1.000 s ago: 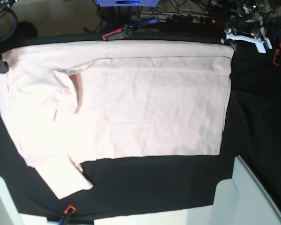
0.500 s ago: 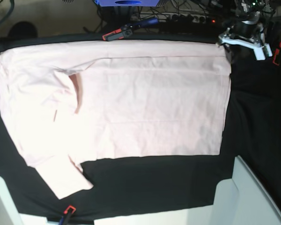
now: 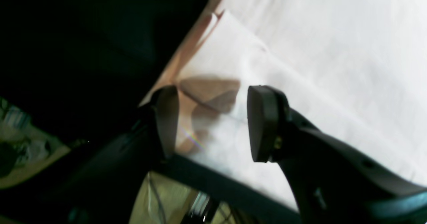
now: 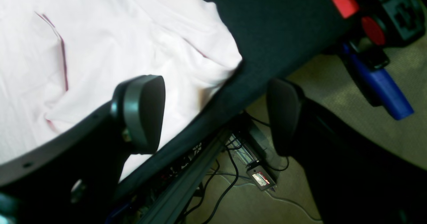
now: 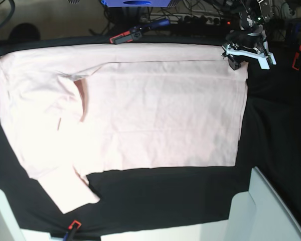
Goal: Fold the T-shirt properly
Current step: 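Release the shirt edge and reposition the left gripper along the edge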
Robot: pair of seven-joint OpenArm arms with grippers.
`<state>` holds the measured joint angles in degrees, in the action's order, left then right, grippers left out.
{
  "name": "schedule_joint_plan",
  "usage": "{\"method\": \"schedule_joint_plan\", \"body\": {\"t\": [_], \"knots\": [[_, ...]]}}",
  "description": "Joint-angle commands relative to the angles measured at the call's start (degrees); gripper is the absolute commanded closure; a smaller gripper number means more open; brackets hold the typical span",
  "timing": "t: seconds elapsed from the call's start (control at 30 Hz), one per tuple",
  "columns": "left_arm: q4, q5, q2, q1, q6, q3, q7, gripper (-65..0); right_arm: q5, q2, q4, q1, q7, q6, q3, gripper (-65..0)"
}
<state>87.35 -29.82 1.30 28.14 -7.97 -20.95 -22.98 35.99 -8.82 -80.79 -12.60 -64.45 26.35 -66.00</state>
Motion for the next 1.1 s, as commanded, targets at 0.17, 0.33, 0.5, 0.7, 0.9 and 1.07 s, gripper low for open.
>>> {"method": "schedule_joint_plan", "body": {"t": [0.17, 0.33, 0.5, 0.7, 0.9, 1.07], "knots": [[-1.33, -0.29, -0.55, 0.74, -0.43, -0.28, 2.63, -32.2, 1.07, -1.25, -0.83, 0.16, 0.66, 0.16, -0.24, -45.4], [-5.46, -0.2, -0.55, -1.37, -0.43, 0.16, 2.63, -32.2, 1.07, -1.25, -0.83, 0.16, 0.66, 0.16, -0.24, -45.4], [-5.46, -0.2, -0.55, -2.25, -0.43, 0.42, 2.63, -32.1, 1.07, -1.25, -0.83, 0.07, 0.66, 0.16, -0.24, -45.4], [-5.29, -0.2, -0.47, -2.16, -0.43, 0.42, 2.54, -29.4, 1.07, -1.25, -0.83, 0.25, 0.66, 0.16, -0.16, -45.4], [-5.29, -0.2, -0.47, -2.07, -0.43, 0.42, 2.54, -11.3, 1.33, -1.25, 1.45, 0.34, 0.66, 0.16, 2.22, -45.3], [-2.3, -0.29, -0.29, -1.02, -0.43, 0.42, 2.28, -9.9, 1.07, -1.25, 6.64, 1.57, 0.66, 0.16, 2.3, -45.3]]}}
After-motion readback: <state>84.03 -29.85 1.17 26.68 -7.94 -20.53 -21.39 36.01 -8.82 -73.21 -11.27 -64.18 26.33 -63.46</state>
